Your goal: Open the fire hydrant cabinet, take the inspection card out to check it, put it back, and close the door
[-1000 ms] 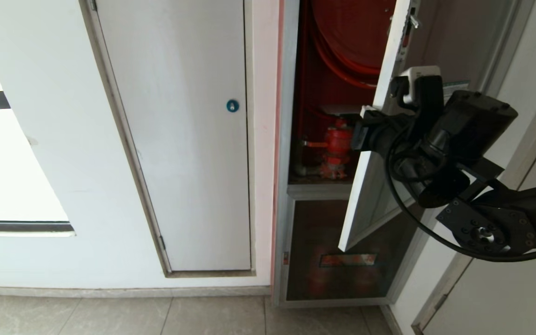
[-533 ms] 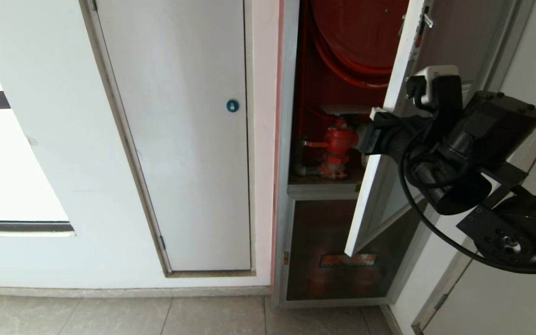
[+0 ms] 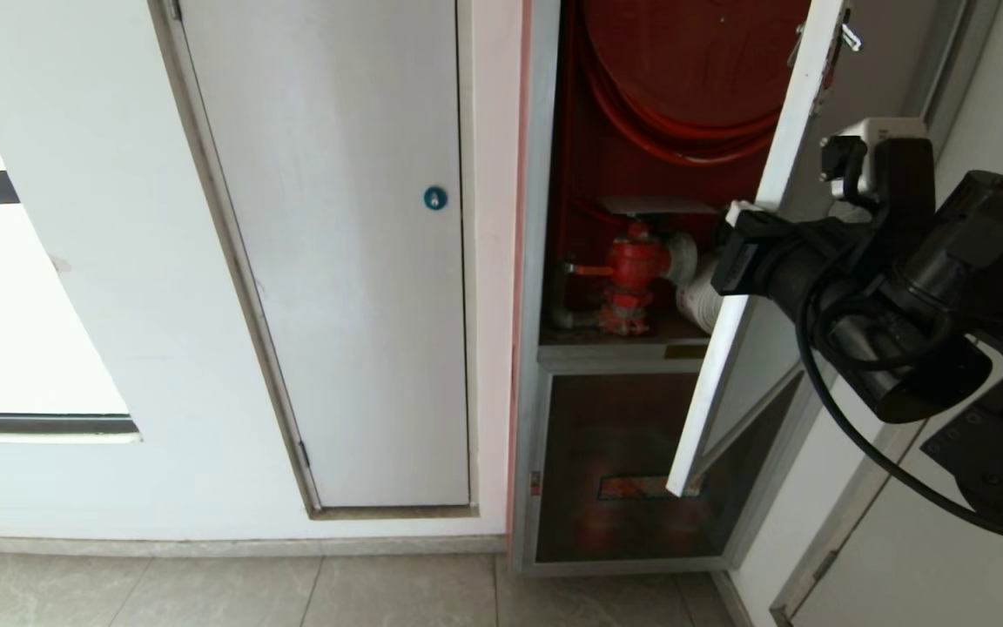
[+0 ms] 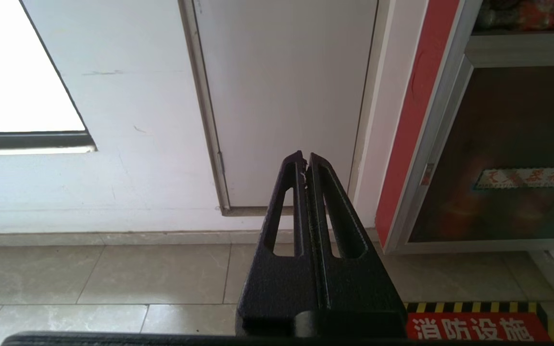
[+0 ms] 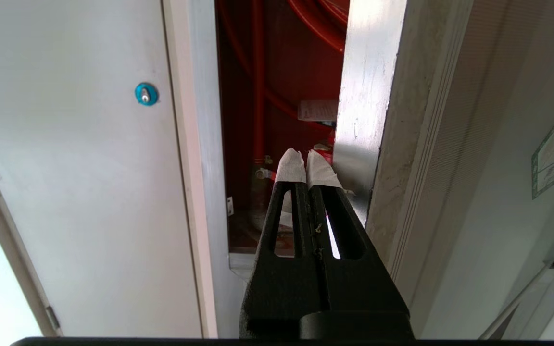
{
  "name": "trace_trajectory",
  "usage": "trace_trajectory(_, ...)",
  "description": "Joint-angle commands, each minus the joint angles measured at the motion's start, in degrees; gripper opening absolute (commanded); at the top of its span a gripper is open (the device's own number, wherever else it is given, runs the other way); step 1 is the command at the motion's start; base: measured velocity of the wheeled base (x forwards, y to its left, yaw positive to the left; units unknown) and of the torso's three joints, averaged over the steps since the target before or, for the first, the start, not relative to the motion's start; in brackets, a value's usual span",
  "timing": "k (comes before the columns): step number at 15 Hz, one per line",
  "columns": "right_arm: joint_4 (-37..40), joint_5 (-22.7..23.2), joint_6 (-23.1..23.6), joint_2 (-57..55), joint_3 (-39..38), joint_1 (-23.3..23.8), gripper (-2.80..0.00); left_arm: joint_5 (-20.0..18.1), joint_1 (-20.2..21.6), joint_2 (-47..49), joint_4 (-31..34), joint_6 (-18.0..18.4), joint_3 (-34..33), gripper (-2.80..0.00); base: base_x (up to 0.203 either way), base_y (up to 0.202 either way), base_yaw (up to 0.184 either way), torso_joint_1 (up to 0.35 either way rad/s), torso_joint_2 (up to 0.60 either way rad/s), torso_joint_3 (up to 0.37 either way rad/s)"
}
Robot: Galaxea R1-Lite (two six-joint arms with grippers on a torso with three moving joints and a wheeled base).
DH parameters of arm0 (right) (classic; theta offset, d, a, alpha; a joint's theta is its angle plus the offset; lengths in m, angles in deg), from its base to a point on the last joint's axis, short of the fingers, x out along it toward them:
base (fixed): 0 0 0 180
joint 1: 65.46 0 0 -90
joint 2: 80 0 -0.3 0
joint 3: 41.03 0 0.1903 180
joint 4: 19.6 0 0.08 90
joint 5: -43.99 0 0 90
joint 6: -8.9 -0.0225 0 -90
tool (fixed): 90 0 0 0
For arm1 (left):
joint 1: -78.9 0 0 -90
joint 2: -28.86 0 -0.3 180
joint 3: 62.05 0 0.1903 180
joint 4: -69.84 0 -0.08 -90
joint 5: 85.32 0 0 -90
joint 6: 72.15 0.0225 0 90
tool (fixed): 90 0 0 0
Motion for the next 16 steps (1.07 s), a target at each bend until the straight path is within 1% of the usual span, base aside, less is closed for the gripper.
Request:
trace_trajectory(1, -0.3, -0.1, 0.0, 2.6, -1.8, 0.2, -2.8, 0.0, 0.0, 0.1, 0.0, 0.0, -0.7, -2.8, 0.0, 0.0, 0.0, 0.0, 0.0, 0.0)
trace_trajectory(7, 0.8, 0.1, -2.3, 5.4, -4.7, 2.7, -2.8, 0.0, 0.0, 0.1, 0.0, 0.0, -0.7, -2.8, 0.0, 0.0, 0.0, 0.0, 0.0, 0.0)
trace_trajectory(10, 3.1, 0.3, -5.0, 7.0, -5.9, 4.1, -2.8, 0.0, 0.0, 0.1, 0.0, 0.0, -0.7, -2.8, 0.0, 0.0, 0.0, 0.0, 0.0, 0.0)
trace_trajectory(16, 3.7, 0.4, -5.1, 11.1, -8.2, 4.2, -2.8, 0.0, 0.0, 0.1, 0.0, 0.0, -0.7, -2.8, 0.0, 0.0, 0.0, 0.0, 0.0, 0.0)
